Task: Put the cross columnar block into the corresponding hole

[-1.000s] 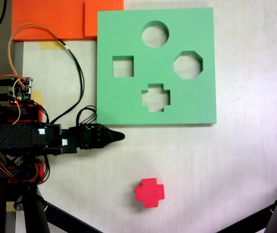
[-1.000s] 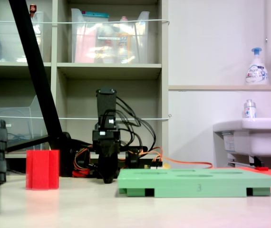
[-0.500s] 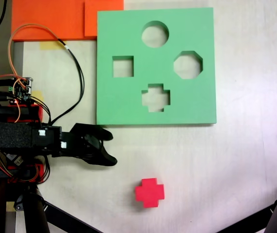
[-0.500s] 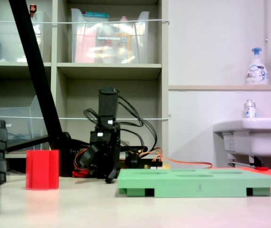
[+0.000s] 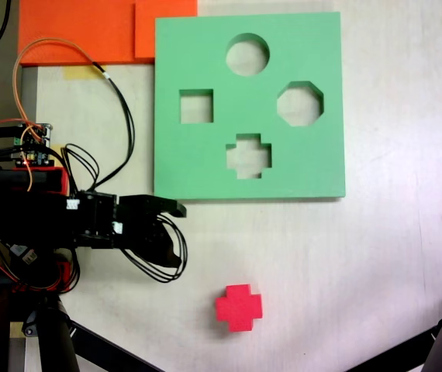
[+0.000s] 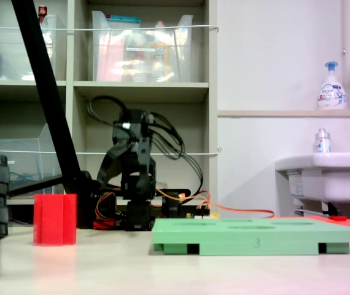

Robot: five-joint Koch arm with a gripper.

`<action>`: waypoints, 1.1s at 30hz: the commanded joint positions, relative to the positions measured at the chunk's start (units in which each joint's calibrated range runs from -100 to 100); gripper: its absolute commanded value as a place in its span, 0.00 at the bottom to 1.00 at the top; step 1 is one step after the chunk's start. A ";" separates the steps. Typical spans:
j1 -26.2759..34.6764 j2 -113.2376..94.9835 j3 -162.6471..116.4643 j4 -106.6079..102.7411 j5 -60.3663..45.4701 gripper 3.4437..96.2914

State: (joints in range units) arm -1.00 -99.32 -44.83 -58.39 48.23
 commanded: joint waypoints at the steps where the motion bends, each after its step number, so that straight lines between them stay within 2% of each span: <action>1: -0.10 -0.68 12.53 -12.04 0.20 0.47; 4: -1.90 3.09 23.20 -19.46 0.10 0.47; 9: -3.96 10.35 30.57 -23.02 -2.83 0.58; 16: -6.84 22.78 32.47 -22.15 -7.77 0.85; 33: -10.60 53.79 46.92 -19.94 -14.60 0.85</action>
State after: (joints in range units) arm -11.36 -45.96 -1.42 -80.52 34.55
